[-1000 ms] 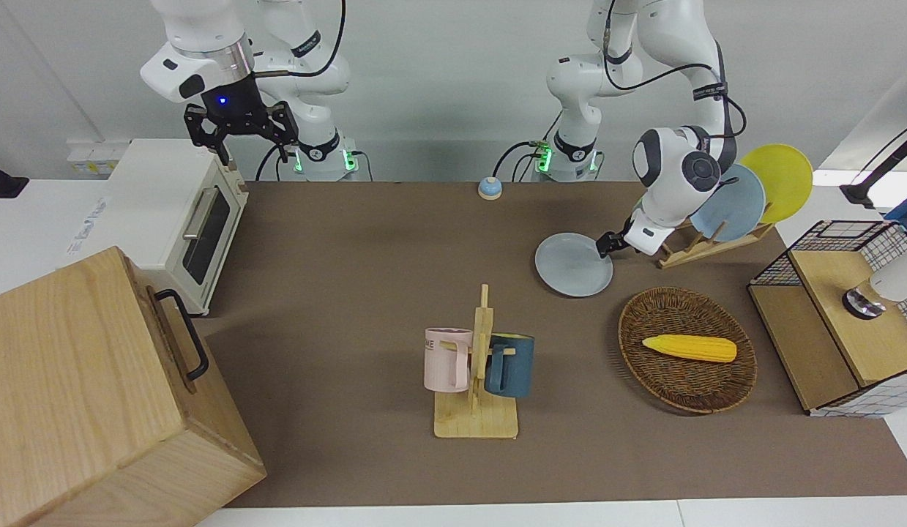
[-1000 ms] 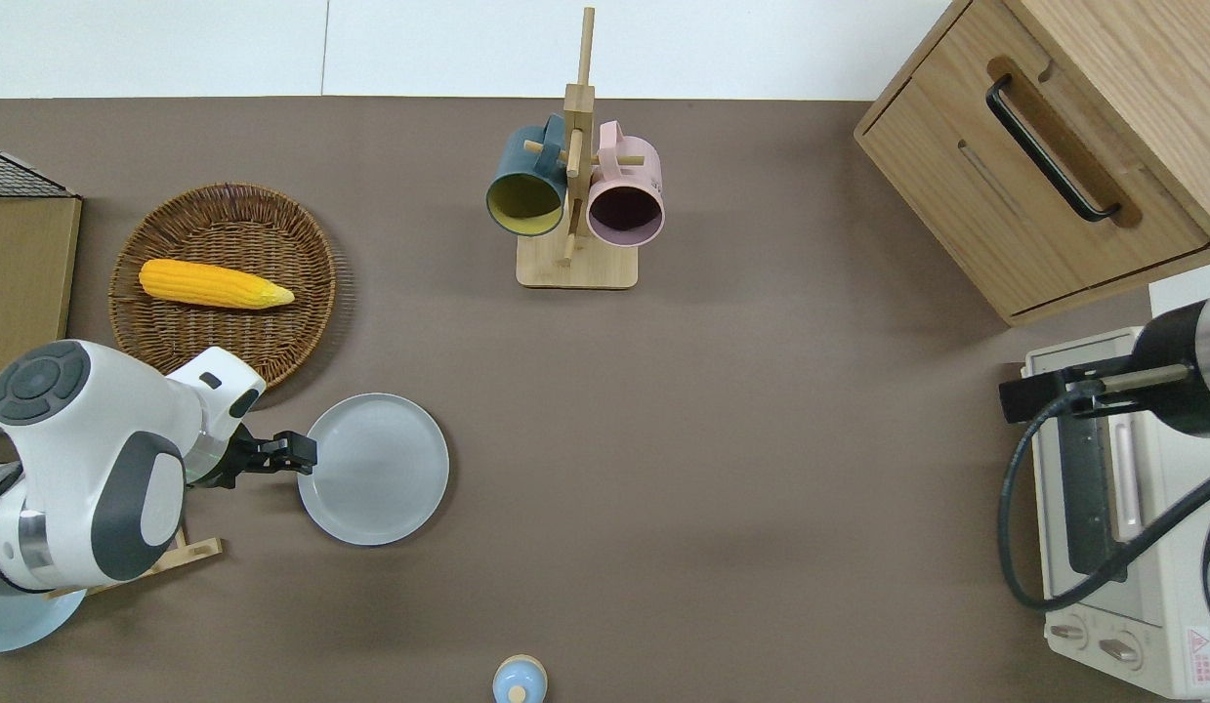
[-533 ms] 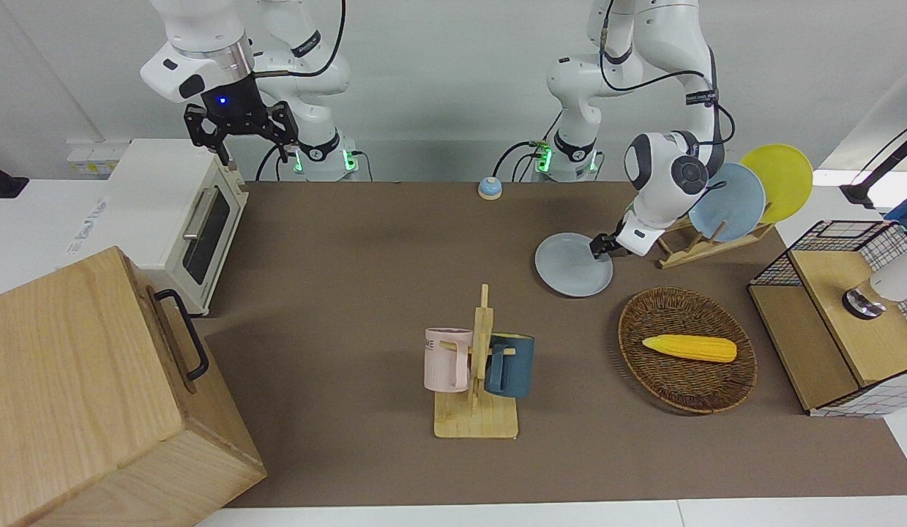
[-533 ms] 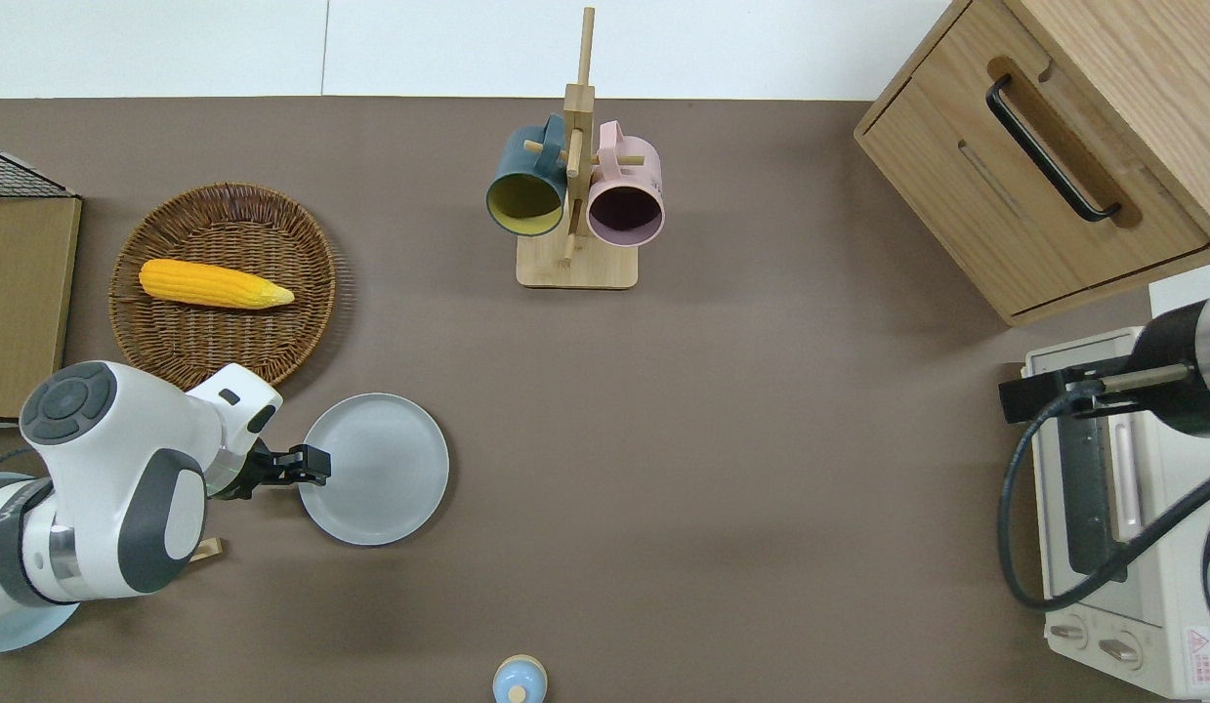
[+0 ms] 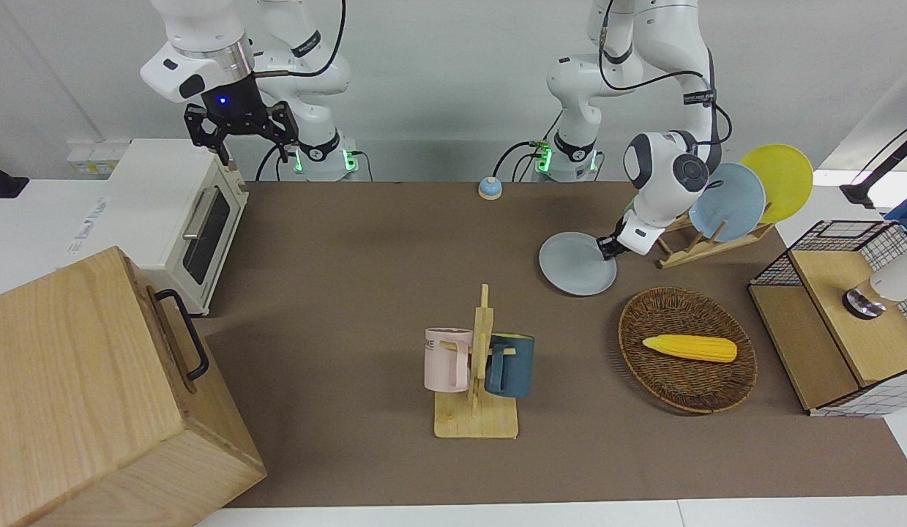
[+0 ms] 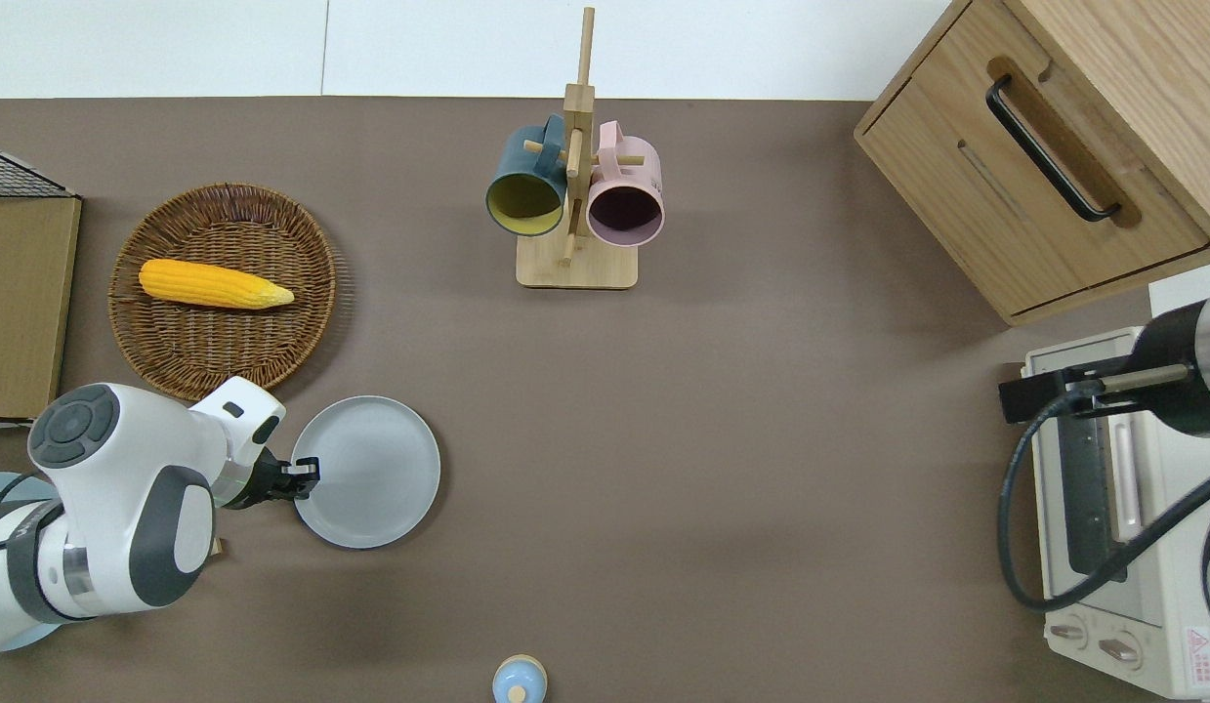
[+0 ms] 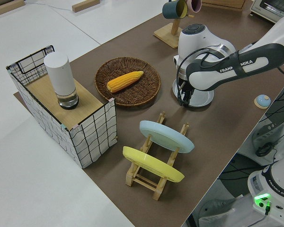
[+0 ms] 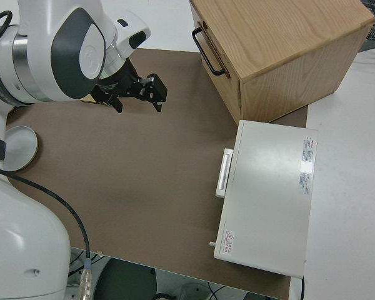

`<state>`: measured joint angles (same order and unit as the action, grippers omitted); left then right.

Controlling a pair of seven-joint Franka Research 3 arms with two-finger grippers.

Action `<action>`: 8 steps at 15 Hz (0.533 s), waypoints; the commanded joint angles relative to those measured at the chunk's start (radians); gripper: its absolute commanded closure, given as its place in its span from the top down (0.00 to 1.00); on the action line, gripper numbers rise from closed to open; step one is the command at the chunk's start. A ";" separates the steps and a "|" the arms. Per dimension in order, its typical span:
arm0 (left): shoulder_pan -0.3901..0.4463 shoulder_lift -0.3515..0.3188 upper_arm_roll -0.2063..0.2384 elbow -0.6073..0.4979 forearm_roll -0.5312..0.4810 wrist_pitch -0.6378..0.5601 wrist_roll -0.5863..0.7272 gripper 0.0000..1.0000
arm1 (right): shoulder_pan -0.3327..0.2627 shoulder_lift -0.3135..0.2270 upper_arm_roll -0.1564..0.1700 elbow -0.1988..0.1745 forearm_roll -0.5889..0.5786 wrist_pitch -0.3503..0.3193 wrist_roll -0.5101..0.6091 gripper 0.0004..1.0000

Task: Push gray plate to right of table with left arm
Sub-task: 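Lower the left gripper against the gray plate's rim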

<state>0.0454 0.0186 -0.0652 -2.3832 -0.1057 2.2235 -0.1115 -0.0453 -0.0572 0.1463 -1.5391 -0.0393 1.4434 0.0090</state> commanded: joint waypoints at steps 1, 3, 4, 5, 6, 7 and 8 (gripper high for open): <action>-0.002 -0.003 -0.001 -0.025 -0.012 0.031 -0.007 0.00 | -0.007 -0.007 0.001 -0.004 0.002 -0.001 -0.020 1.00; -0.002 -0.003 -0.001 -0.024 -0.015 0.031 -0.007 0.00 | -0.007 -0.007 0.002 -0.004 0.002 -0.001 -0.020 1.00; -0.007 -0.003 -0.001 -0.024 -0.015 0.031 -0.007 0.00 | -0.007 -0.007 0.002 -0.004 0.002 -0.001 -0.020 1.00; -0.013 -0.003 -0.002 -0.025 -0.017 0.031 -0.008 0.00 | -0.007 -0.007 0.002 -0.004 0.002 -0.001 -0.020 0.99; -0.015 -0.003 -0.007 -0.025 -0.026 0.031 -0.008 0.00 | -0.007 -0.007 0.002 -0.004 0.002 -0.001 -0.020 1.00; -0.016 -0.003 -0.021 -0.025 -0.044 0.031 -0.008 0.00 | -0.007 -0.007 0.001 -0.004 0.002 -0.001 -0.020 1.00; -0.016 -0.003 -0.037 -0.025 -0.057 0.031 -0.010 0.00 | -0.007 -0.007 0.001 -0.004 0.002 -0.001 -0.020 1.00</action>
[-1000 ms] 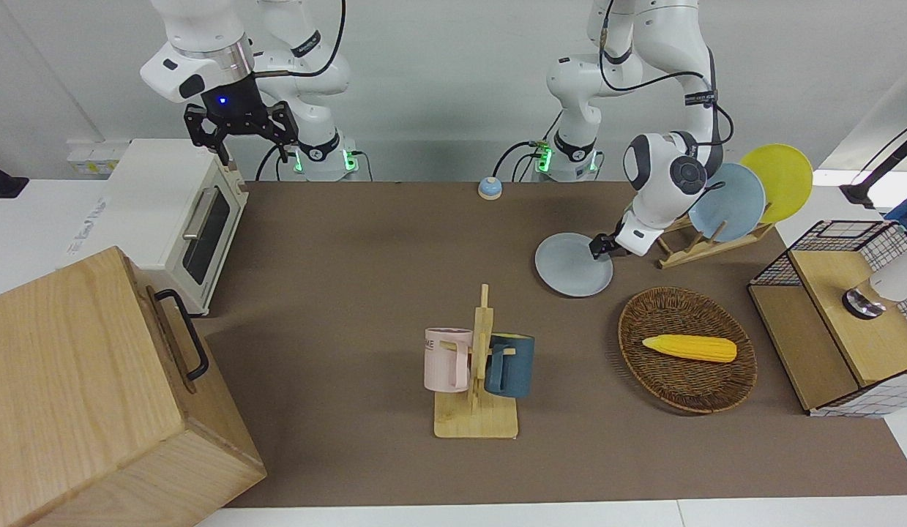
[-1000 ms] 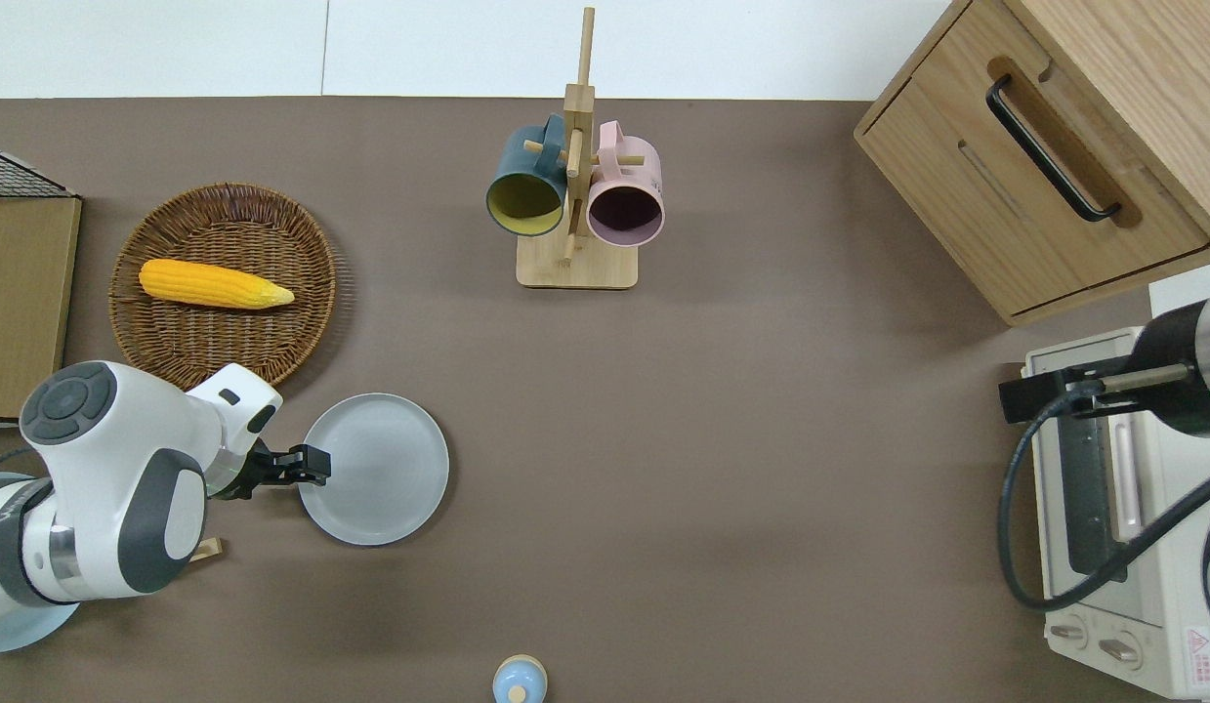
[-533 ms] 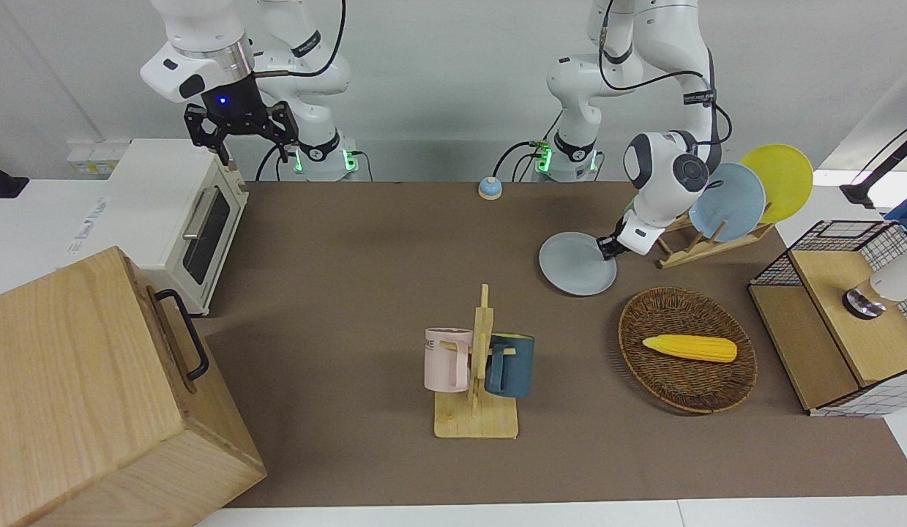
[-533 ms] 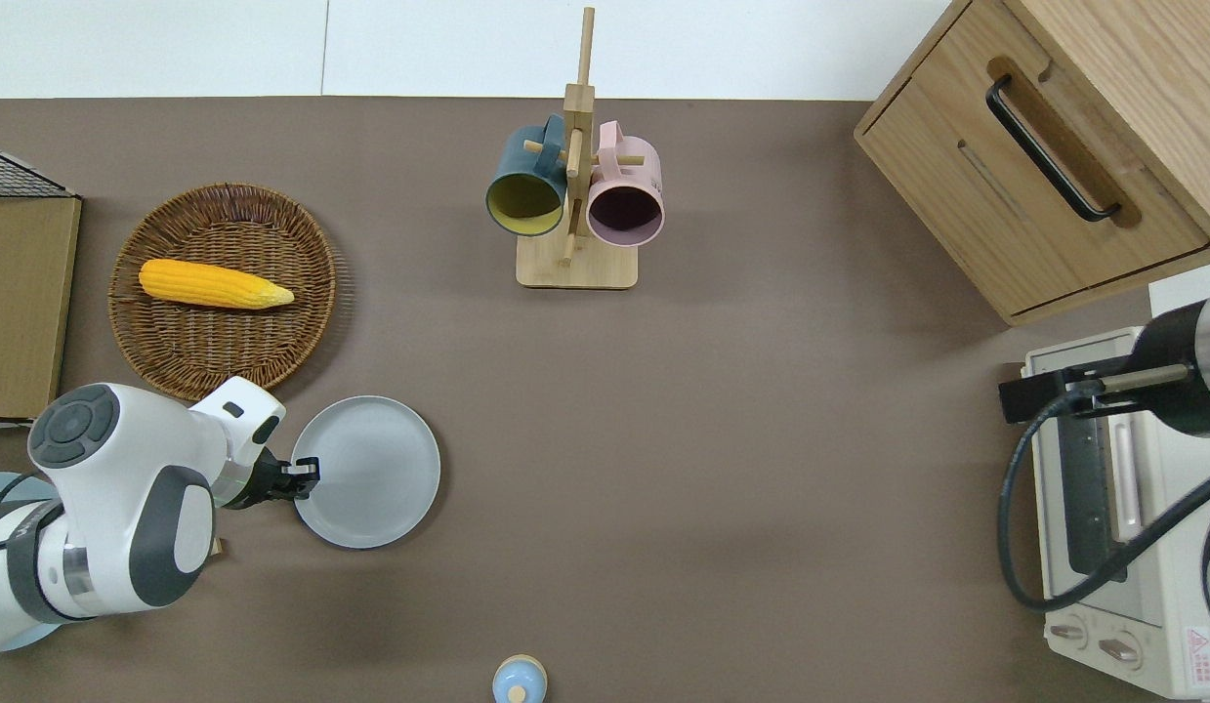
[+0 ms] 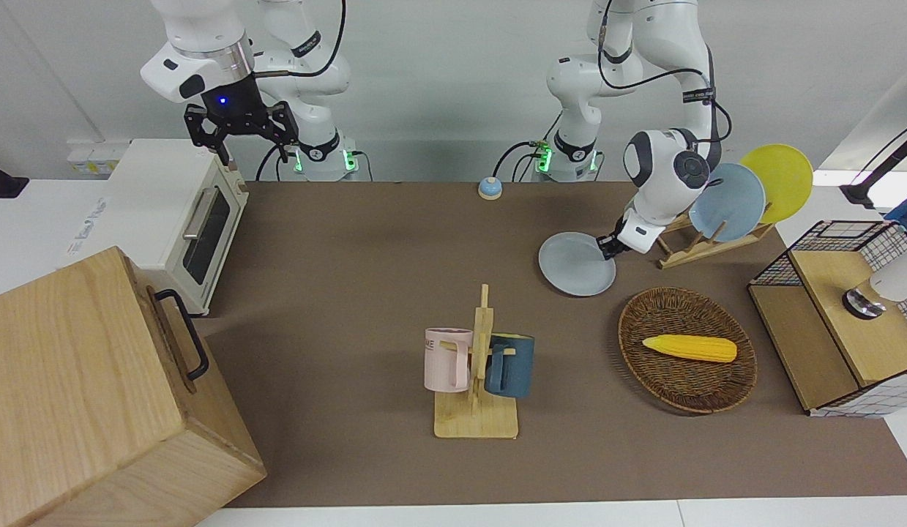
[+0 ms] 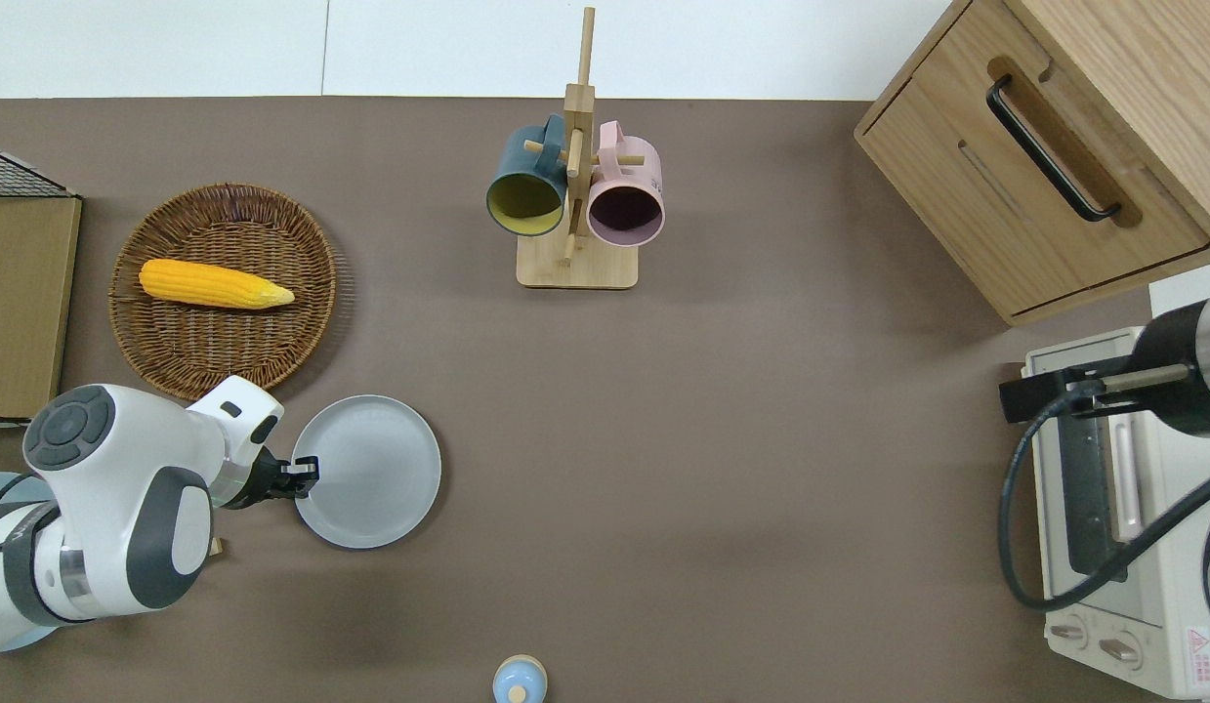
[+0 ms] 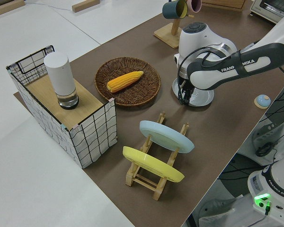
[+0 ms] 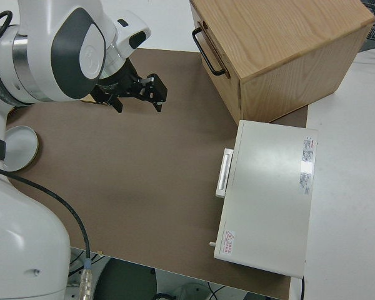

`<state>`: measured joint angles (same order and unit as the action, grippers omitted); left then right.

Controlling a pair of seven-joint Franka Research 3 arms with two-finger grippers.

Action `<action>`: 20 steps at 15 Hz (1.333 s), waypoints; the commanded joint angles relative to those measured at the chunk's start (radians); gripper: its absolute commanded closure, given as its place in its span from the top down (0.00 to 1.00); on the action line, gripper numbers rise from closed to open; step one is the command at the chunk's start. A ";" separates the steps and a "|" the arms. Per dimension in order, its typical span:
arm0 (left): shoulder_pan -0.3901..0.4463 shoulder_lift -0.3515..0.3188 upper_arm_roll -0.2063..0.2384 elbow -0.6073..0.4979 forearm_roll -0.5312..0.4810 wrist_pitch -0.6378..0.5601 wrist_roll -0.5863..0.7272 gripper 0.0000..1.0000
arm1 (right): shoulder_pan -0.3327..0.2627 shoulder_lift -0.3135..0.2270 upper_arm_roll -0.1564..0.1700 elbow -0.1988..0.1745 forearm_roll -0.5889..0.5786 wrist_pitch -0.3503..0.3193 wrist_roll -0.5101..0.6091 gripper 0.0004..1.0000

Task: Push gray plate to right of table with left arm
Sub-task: 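Lower the left gripper against the gray plate's rim, then push the gray plate with the left gripper toward the toaster oven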

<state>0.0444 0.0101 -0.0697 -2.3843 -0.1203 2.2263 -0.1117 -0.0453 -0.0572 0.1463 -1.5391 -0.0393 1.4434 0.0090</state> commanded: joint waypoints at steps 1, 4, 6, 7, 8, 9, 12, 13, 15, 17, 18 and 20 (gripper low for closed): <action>-0.015 0.005 -0.053 -0.024 -0.047 0.029 -0.020 0.00 | -0.007 -0.007 0.001 -0.004 0.002 -0.001 -0.020 1.00; -0.017 0.007 -0.129 -0.023 -0.048 0.030 -0.086 0.00 | -0.007 -0.007 0.003 -0.004 0.002 -0.001 -0.020 1.00; -0.015 0.007 -0.179 -0.024 -0.067 0.036 -0.114 0.00 | -0.007 -0.007 0.001 -0.004 0.002 -0.001 -0.020 1.00; -0.017 0.007 -0.197 -0.024 -0.084 0.047 -0.135 0.00 | -0.007 -0.007 0.001 -0.004 0.002 -0.001 -0.020 1.00; -0.017 0.007 -0.226 -0.024 -0.093 0.050 -0.166 0.00 | -0.007 -0.007 0.001 -0.004 0.002 -0.001 -0.020 1.00; -0.017 0.008 -0.257 -0.024 -0.096 0.058 -0.205 0.00 | -0.007 -0.007 0.002 -0.004 0.002 -0.001 -0.020 1.00; -0.017 0.011 -0.338 -0.024 -0.096 0.084 -0.305 0.00 | -0.007 -0.007 0.003 -0.004 0.002 -0.001 -0.020 1.00; -0.017 0.019 -0.355 -0.024 -0.096 0.095 -0.324 0.00 | -0.007 -0.007 0.001 -0.004 0.002 -0.001 -0.020 1.00; -0.017 0.027 -0.381 -0.024 -0.097 0.113 -0.344 0.00 | -0.007 -0.007 0.001 -0.004 0.002 -0.001 -0.020 1.00; -0.037 0.036 -0.400 -0.024 -0.104 0.142 -0.373 0.00 | -0.007 -0.007 0.002 -0.004 0.002 -0.001 -0.020 1.00; -0.044 0.039 -0.410 -0.024 -0.117 0.156 -0.390 0.00 | -0.007 -0.007 0.001 -0.004 0.002 -0.001 -0.020 1.00; -0.060 0.056 -0.426 -0.024 -0.136 0.191 -0.407 0.00 | -0.007 -0.007 0.001 -0.004 0.002 -0.001 -0.020 1.00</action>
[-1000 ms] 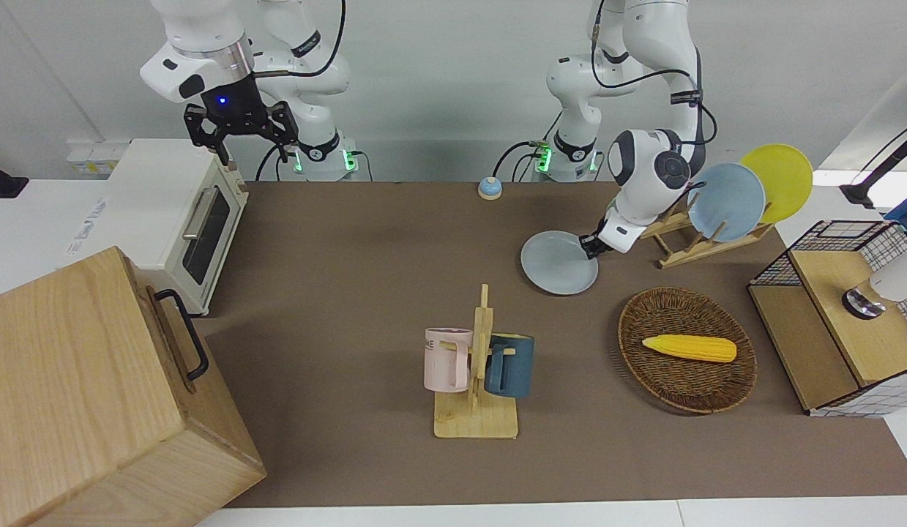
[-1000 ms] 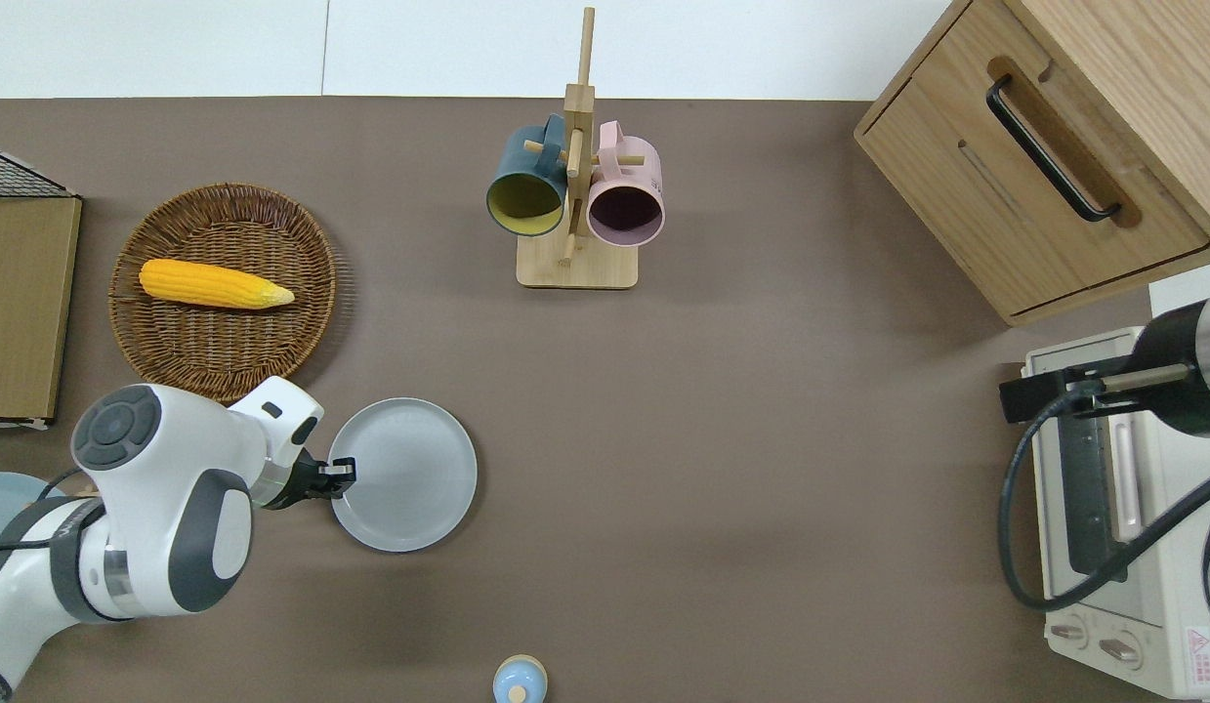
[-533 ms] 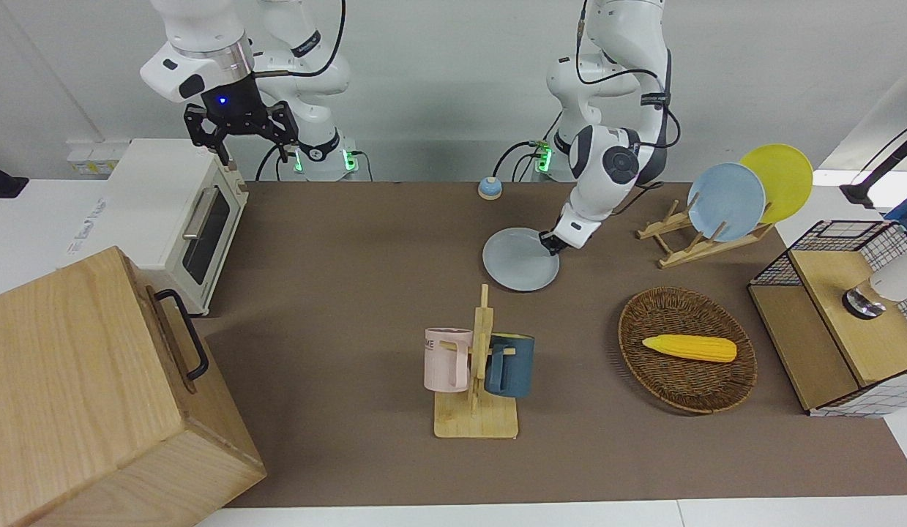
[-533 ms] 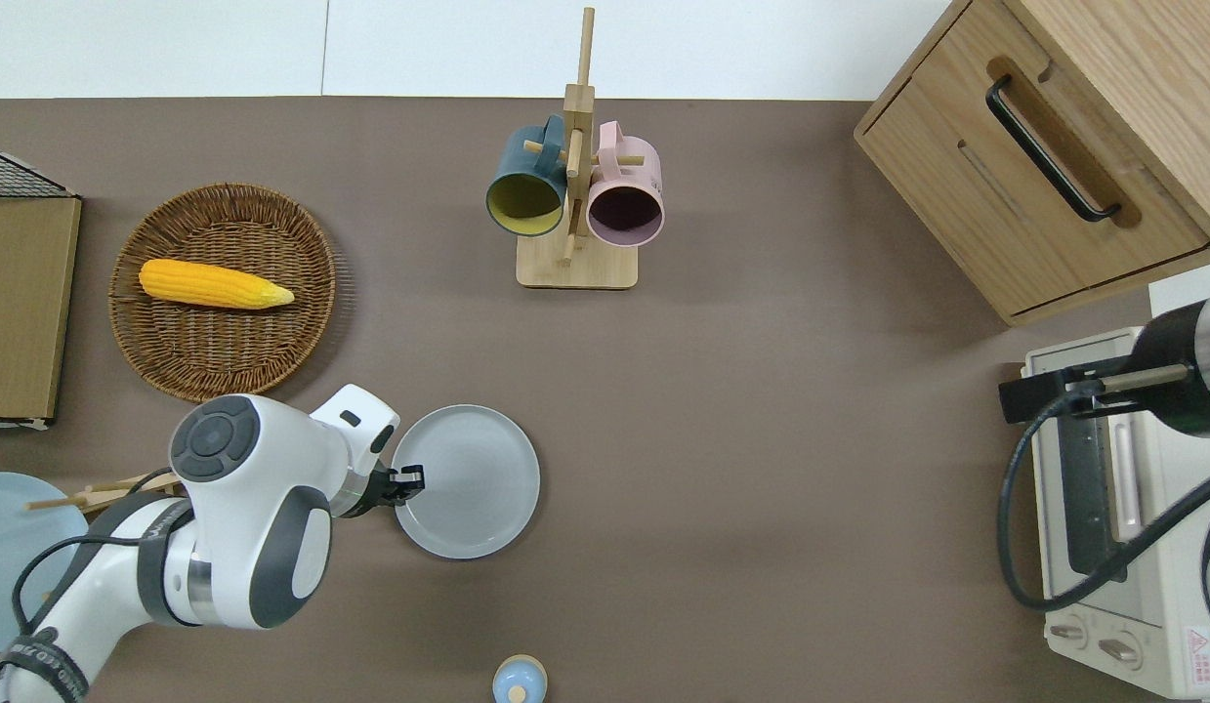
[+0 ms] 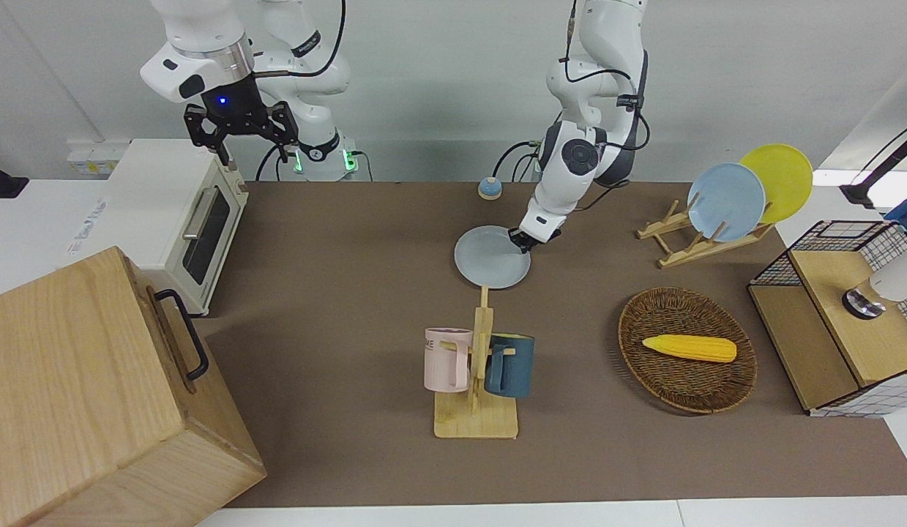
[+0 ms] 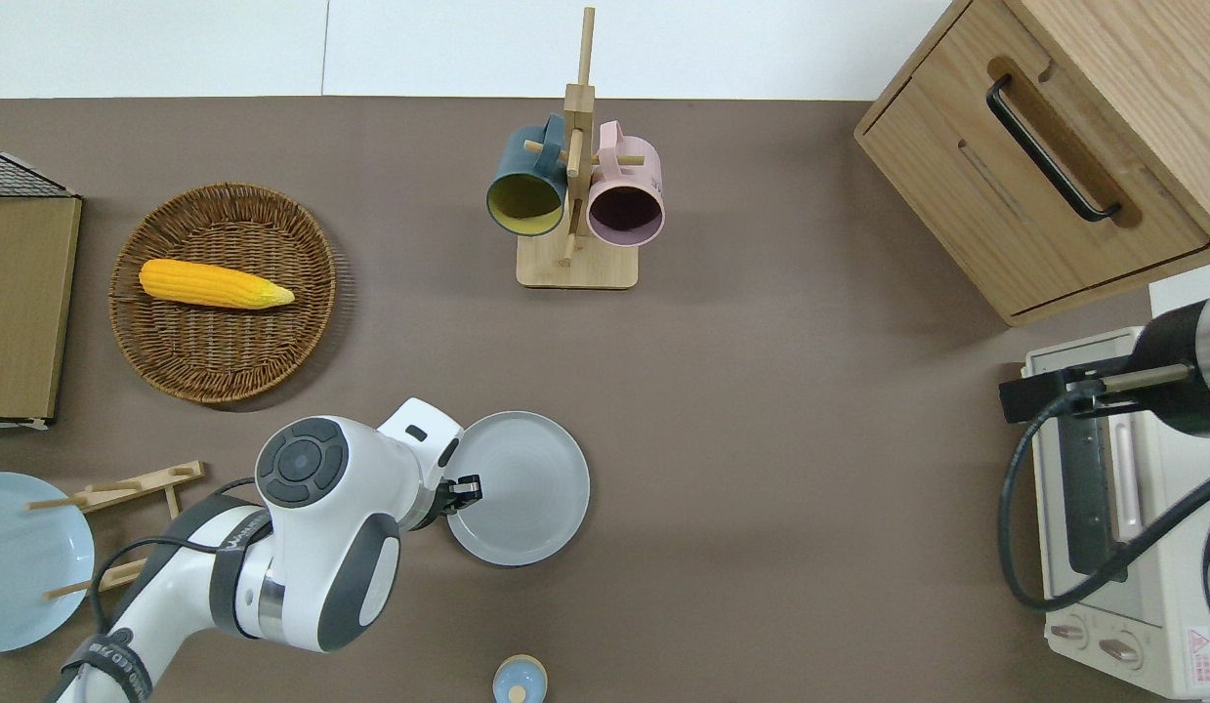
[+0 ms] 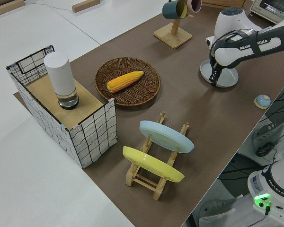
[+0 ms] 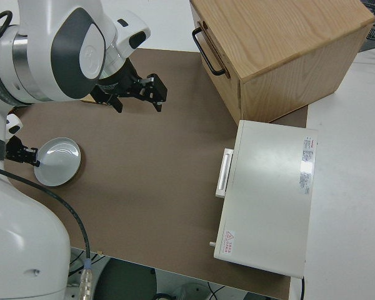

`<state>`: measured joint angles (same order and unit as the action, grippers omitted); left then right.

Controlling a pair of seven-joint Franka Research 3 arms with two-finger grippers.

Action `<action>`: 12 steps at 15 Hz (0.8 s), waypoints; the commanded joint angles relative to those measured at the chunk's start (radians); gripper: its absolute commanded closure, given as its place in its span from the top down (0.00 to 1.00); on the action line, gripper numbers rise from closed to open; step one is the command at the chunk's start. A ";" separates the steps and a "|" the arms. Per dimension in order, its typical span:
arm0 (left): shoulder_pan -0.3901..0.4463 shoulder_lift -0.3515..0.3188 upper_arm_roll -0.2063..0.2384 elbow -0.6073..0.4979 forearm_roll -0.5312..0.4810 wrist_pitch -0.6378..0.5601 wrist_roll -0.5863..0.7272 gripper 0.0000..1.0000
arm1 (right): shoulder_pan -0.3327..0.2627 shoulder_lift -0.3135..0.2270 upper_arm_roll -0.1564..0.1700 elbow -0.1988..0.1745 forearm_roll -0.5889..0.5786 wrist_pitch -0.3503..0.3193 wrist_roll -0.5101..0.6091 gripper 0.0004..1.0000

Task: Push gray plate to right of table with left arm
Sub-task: 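Push the gray plate with the left gripper toward the toaster oven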

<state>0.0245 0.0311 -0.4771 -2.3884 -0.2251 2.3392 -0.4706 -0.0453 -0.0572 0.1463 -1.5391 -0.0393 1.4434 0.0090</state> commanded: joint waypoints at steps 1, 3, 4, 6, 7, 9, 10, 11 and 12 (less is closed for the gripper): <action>-0.044 0.042 -0.024 -0.020 -0.031 0.095 -0.049 0.00 | -0.007 -0.007 0.002 -0.004 0.002 -0.001 -0.020 1.00; -0.067 0.055 -0.028 -0.018 -0.033 0.118 -0.052 0.00 | -0.007 -0.007 0.001 -0.004 0.002 -0.001 -0.020 1.00; -0.077 0.059 -0.028 -0.018 -0.033 0.129 -0.063 0.00 | -0.007 -0.007 0.002 -0.004 0.002 -0.001 -0.020 1.00; -0.090 0.069 -0.038 -0.017 -0.042 0.158 -0.097 0.00 | -0.007 -0.007 0.002 -0.004 0.002 -0.001 -0.020 1.00; -0.091 0.076 -0.050 -0.017 -0.049 0.173 -0.111 0.00 | -0.007 -0.007 0.001 -0.004 0.002 -0.001 -0.020 1.00; -0.103 0.089 -0.074 -0.015 -0.057 0.204 -0.143 0.00 | -0.007 -0.007 0.002 -0.004 0.002 -0.001 -0.020 1.00; -0.104 0.090 -0.083 -0.015 -0.057 0.212 -0.160 0.00 | -0.007 -0.007 0.001 -0.004 0.002 -0.001 -0.020 1.00; -0.109 0.092 -0.093 -0.012 -0.057 0.216 -0.172 0.00 | -0.007 -0.007 0.001 -0.004 0.002 -0.001 -0.020 1.00; -0.112 0.096 -0.100 -0.009 -0.057 0.218 -0.183 0.00 | -0.007 -0.007 0.002 -0.004 0.002 -0.001 -0.020 1.00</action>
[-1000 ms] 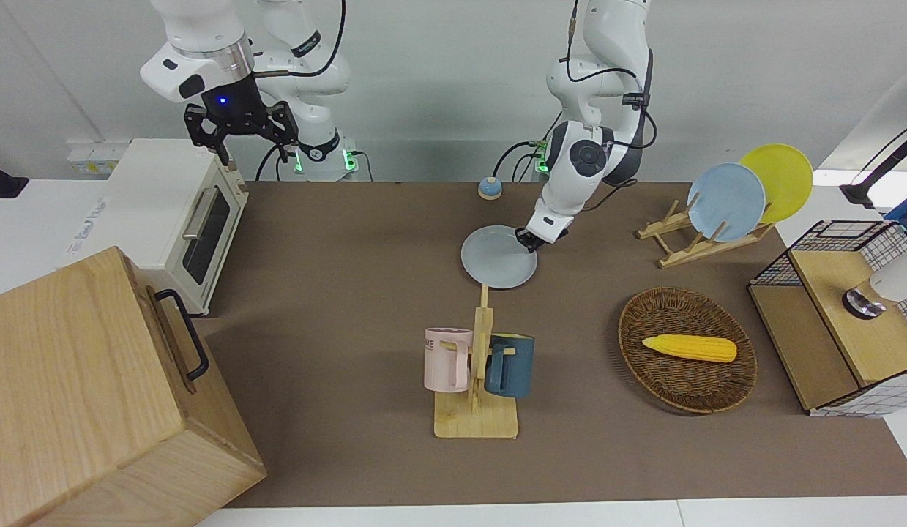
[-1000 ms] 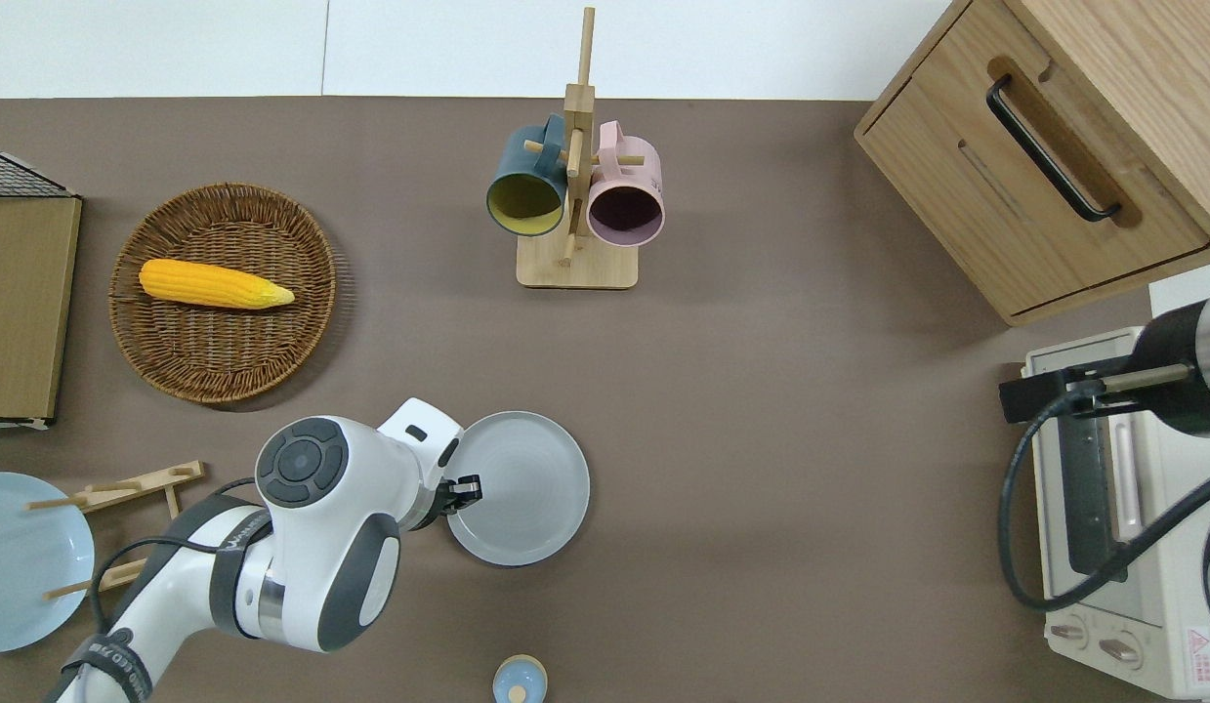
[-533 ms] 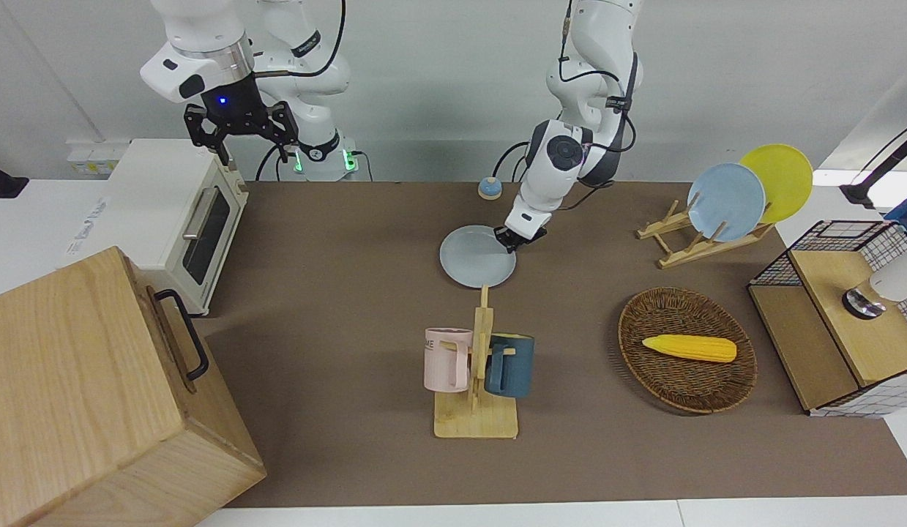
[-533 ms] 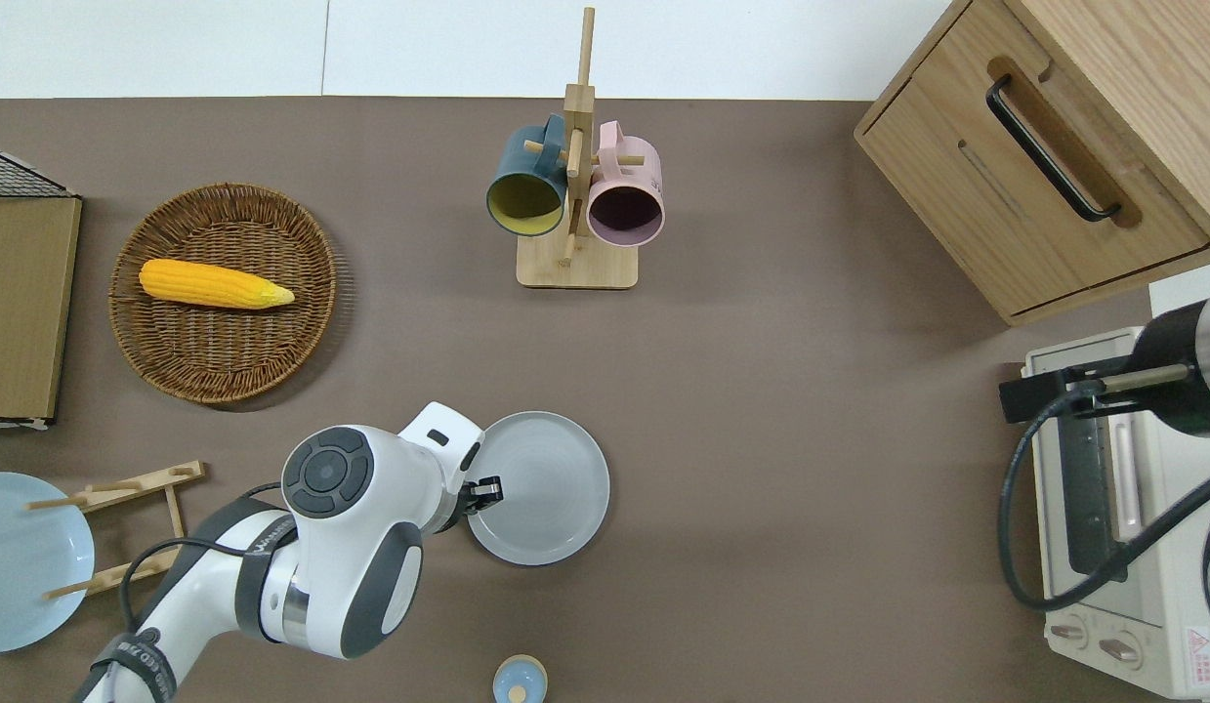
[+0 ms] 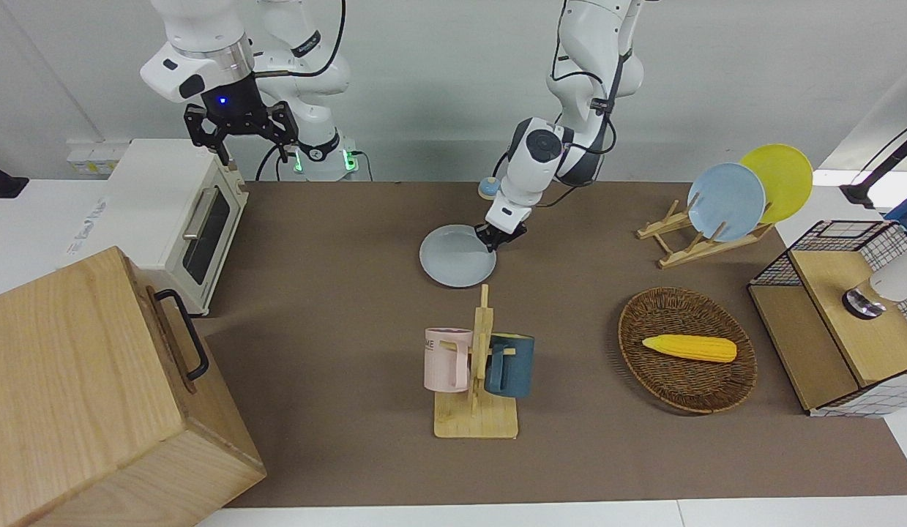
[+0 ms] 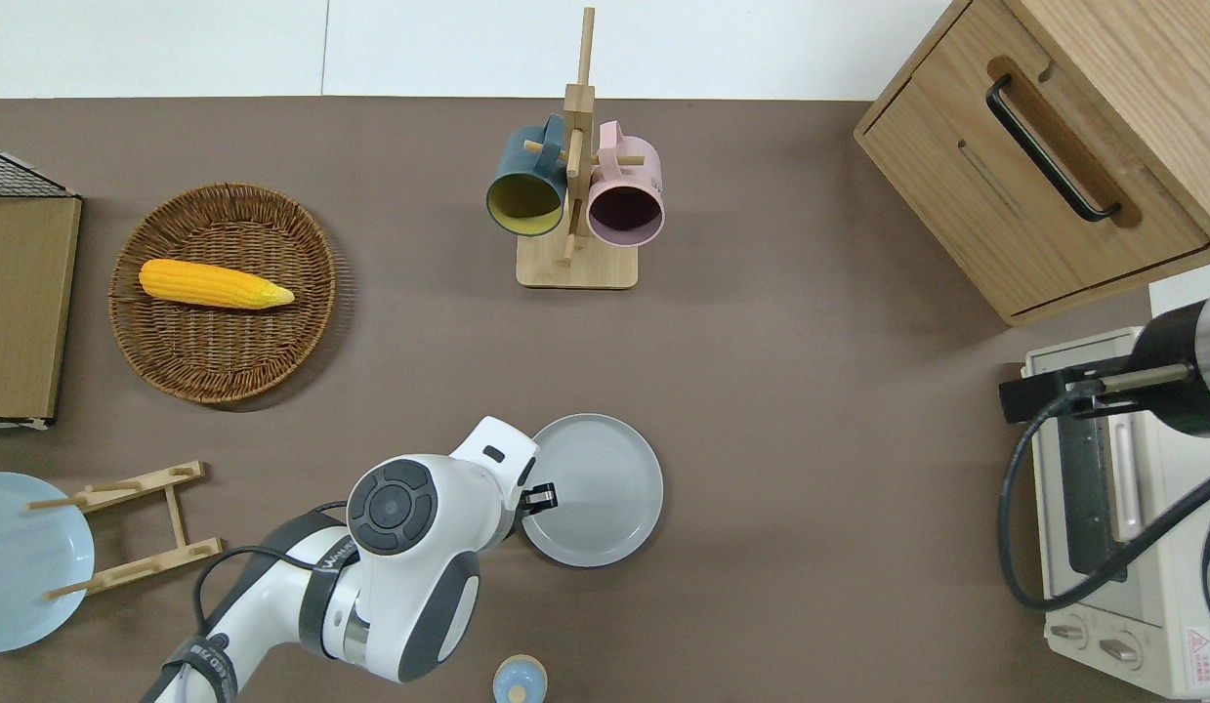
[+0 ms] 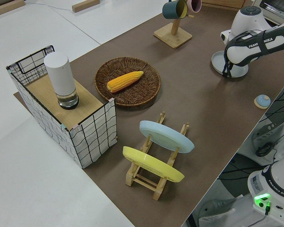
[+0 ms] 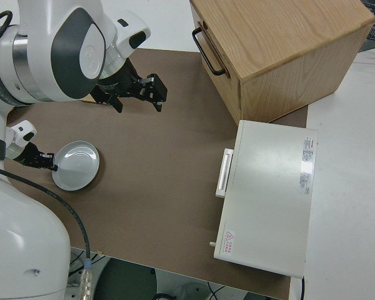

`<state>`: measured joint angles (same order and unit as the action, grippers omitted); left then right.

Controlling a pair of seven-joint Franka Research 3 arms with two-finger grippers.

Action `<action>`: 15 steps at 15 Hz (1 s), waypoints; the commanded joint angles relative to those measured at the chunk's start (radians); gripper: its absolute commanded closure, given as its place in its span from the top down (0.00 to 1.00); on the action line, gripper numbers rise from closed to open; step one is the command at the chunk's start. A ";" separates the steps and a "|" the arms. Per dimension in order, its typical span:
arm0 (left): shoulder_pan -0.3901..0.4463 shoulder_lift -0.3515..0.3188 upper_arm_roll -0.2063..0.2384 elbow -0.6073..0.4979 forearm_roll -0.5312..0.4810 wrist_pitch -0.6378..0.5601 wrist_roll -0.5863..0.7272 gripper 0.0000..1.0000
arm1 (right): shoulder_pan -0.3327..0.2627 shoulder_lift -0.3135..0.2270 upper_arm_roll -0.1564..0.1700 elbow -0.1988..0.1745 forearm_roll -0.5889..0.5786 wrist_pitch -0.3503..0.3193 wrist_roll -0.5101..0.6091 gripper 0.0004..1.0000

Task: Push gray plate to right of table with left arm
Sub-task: 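Push the gray plate with the left gripper toward the toaster oven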

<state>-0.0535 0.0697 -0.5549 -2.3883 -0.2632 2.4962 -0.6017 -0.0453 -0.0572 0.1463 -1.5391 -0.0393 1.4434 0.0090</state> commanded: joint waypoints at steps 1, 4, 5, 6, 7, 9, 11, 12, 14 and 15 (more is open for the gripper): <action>-0.035 0.064 -0.026 -0.006 -0.019 0.061 -0.056 0.00 | -0.007 -0.007 0.003 -0.004 0.002 -0.001 -0.020 1.00; -0.054 0.077 -0.036 -0.002 -0.019 0.098 -0.096 0.00 | -0.007 -0.007 0.001 -0.004 0.002 -0.001 -0.020 1.00; -0.066 0.085 -0.036 0.004 -0.019 0.110 -0.107 0.00 | -0.007 -0.007 0.001 -0.004 0.002 -0.001 -0.020 1.00; -0.078 0.091 -0.036 0.014 -0.019 0.116 -0.121 0.00 | -0.007 -0.007 0.002 -0.004 0.002 -0.001 -0.020 1.00; -0.089 0.102 -0.036 0.026 -0.019 0.118 -0.134 0.00 | -0.007 -0.007 0.001 -0.004 0.002 -0.001 -0.020 1.00; -0.110 0.117 -0.034 0.046 -0.021 0.119 -0.157 0.00 | -0.007 -0.007 0.003 -0.004 0.002 -0.001 -0.020 1.00; -0.138 0.136 -0.025 0.058 -0.021 0.133 -0.171 0.00 | -0.007 -0.007 0.002 -0.004 0.002 -0.001 -0.020 1.00; -0.150 0.150 -0.025 0.067 -0.021 0.157 -0.176 0.00 | -0.007 -0.007 0.003 -0.004 0.002 -0.001 -0.020 1.00; -0.179 0.183 -0.020 0.093 -0.019 0.193 -0.217 0.00 | -0.007 -0.007 0.001 -0.004 0.002 -0.001 -0.020 1.00; -0.202 0.196 -0.004 0.107 -0.019 0.194 -0.233 0.00 | -0.007 -0.007 0.002 -0.004 0.002 -0.001 -0.020 1.00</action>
<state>-0.1838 0.1637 -0.5906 -2.3312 -0.2705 2.6381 -0.7838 -0.0453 -0.0572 0.1463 -1.5391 -0.0393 1.4434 0.0090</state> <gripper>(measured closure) 0.969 0.004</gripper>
